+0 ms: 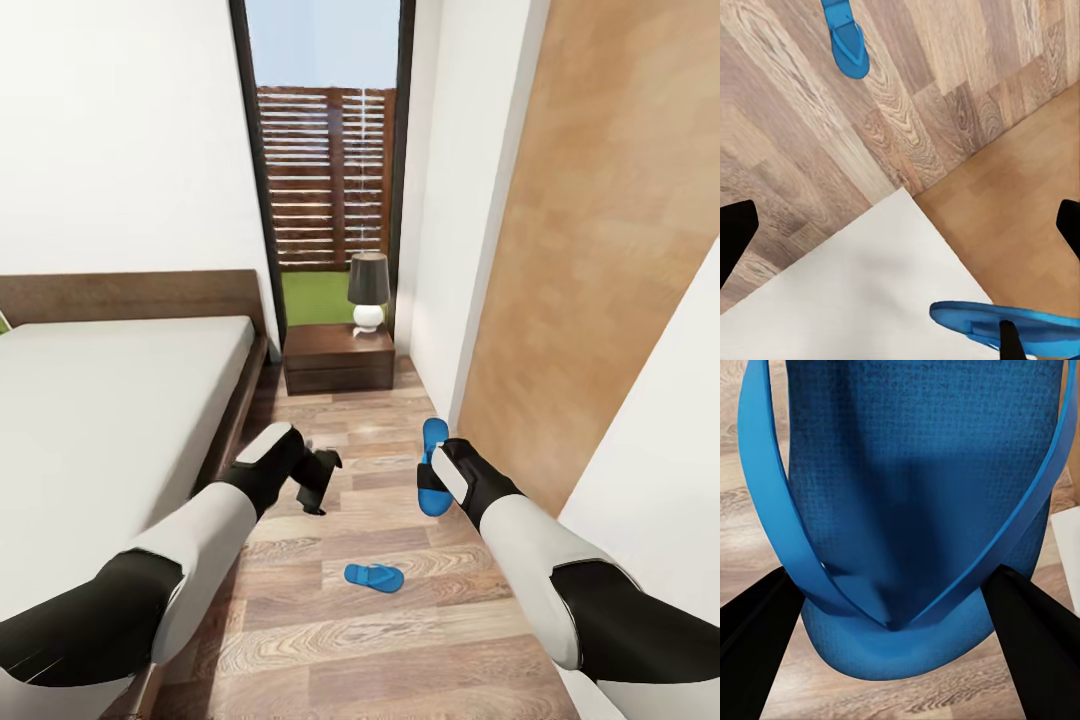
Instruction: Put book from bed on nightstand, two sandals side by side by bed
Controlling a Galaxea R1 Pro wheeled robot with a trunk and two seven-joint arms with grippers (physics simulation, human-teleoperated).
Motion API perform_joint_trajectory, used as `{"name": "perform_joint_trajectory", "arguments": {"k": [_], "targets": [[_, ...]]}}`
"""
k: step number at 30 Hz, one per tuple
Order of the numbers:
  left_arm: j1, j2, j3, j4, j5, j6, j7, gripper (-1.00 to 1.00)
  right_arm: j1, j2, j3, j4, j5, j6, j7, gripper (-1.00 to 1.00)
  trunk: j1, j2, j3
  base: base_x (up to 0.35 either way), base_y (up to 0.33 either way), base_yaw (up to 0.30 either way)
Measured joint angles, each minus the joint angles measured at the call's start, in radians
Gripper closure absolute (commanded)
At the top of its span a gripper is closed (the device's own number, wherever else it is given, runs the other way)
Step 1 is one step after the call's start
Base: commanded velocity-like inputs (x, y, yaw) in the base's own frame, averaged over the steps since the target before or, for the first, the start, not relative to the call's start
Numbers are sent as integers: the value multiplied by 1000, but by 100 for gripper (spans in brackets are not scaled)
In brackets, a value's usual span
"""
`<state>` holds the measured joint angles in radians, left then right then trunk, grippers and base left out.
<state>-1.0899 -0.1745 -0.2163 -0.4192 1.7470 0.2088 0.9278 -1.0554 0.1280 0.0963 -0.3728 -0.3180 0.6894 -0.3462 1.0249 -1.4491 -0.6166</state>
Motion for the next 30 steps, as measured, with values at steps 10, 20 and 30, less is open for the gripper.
{"name": "perform_joint_trajectory", "arguments": {"k": [10,20,30], "targets": [[0,0,-65,16,3,-7,-36,-100,-1,0,-3,0,-2,0,-1,100,38,-70,-47,0,0,0],[-1,0,-73,-98,7,-65,143,-100,-4,1,-7,-1,-2,3,0,100,77,-140,-95,0,0,0],[-1,0,-72,-91,11,-68,159,-100,-83,2,-7,-2,0,18,-1,100,115,-210,-142,0,0,0]]}}
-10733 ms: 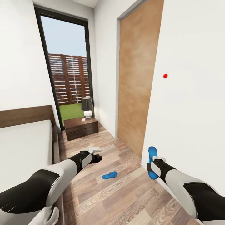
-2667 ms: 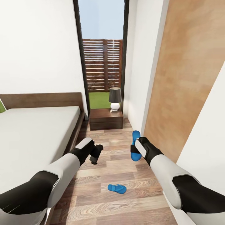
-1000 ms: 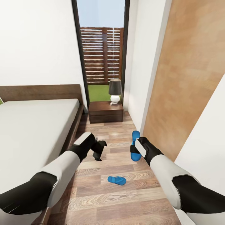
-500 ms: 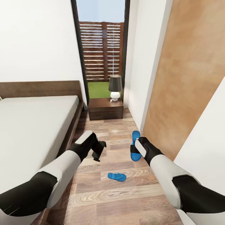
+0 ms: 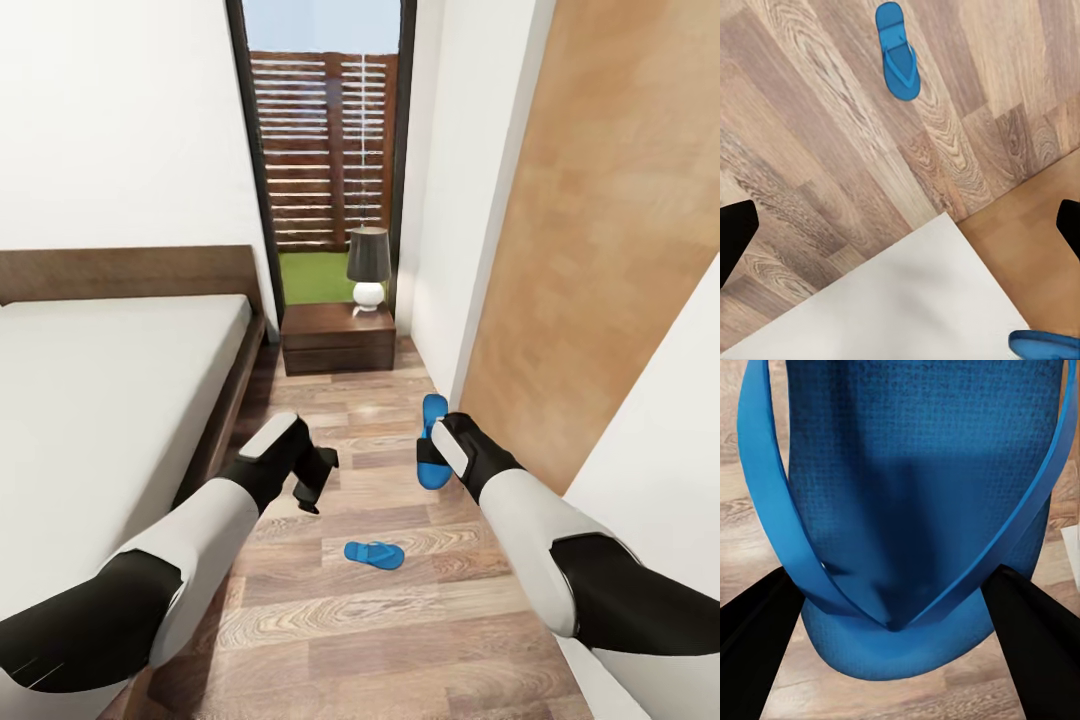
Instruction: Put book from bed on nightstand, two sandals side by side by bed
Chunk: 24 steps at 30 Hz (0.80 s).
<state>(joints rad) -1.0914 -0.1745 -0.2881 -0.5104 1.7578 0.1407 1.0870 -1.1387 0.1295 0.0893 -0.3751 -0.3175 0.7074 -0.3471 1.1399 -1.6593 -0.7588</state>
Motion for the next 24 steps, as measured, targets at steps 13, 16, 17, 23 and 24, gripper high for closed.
{"name": "perform_joint_trajectory", "arguments": {"k": [13,16,17,23,24], "targets": [[0,0,1,11,7,-2,-2,-100,-114,-1,-2,-2,-36,82,19,100,50,-91,-62,0,0,0],[0,0,1,13,8,-2,-6,-100,-131,-1,-2,-3,-71,83,31,100,61,-112,-76,0,0,0],[0,0,1,13,8,-2,-7,-100,-134,-1,-2,-3,-76,84,34,100,65,-119,-81,0,0,0],[0,0,1,16,8,-2,-35,-100,-143,0,-1,-30,-101,82,62,100,88,-161,-109,0,0,0],[0,0,1,18,8,-1,-40,-100,-144,0,0,-39,-100,82,65,100,92,-168,-114,0,0,0]]}}
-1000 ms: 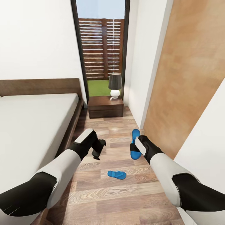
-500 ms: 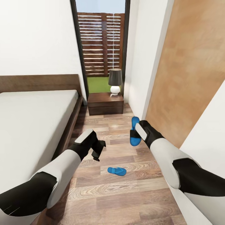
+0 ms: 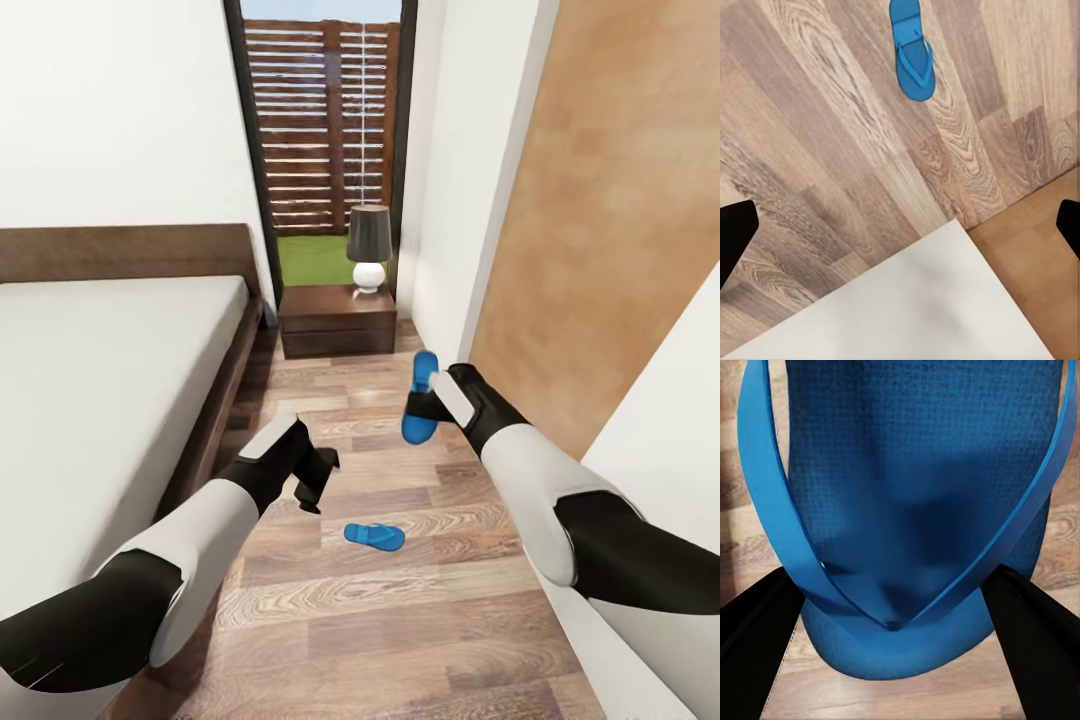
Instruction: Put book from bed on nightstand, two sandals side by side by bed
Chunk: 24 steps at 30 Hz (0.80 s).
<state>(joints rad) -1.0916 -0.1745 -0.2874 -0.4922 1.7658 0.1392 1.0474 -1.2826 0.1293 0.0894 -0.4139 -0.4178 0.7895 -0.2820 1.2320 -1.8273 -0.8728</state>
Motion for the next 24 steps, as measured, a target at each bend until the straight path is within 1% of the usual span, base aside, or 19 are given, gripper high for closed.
{"name": "perform_joint_trajectory", "arguments": {"k": [7,19,24], "targets": [[0,0,0,16,0,0,-18,-100,-2,1,3,-42,-4,0,11,100,27,-49,-33,0,0,0],[0,0,0,26,0,-1,-24,-100,-2,10,8,-49,-5,-2,13,100,73,-133,-90,0,0,0],[0,0,0,42,-1,-2,-24,-100,-2,11,10,-49,-4,-3,13,100,92,-168,-109,0,0,0]]}}
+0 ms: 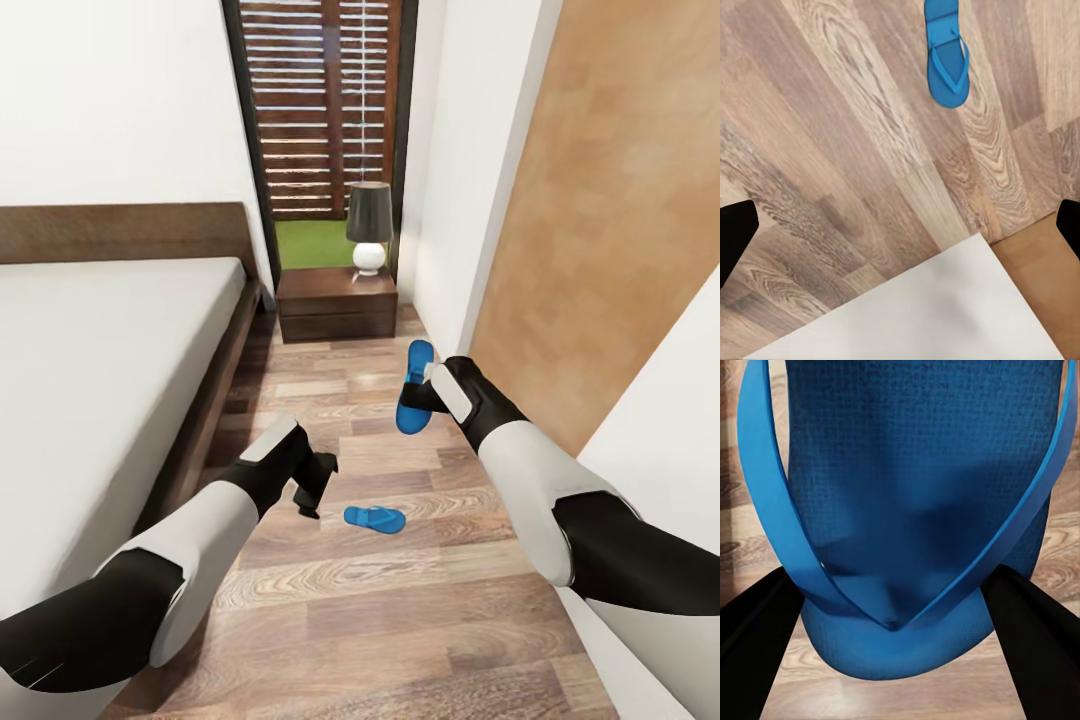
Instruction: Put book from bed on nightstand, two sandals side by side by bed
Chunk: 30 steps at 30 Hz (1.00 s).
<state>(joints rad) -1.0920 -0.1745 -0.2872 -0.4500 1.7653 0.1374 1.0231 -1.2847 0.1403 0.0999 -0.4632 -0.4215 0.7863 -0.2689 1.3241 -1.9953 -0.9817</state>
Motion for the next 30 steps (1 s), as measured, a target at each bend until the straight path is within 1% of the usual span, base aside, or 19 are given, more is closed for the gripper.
{"name": "perform_joint_trajectory", "arguments": {"k": [7,30], "targets": [[0,0,-1,12,0,0,-4,-100,0,1,1,0,0,0,-1,100,27,-49,-22,0,0,0],[0,0,0,12,1,2,-3,-100,1,2,1,1,3,3,-3,100,115,-210,-95,0,0,0]]}}
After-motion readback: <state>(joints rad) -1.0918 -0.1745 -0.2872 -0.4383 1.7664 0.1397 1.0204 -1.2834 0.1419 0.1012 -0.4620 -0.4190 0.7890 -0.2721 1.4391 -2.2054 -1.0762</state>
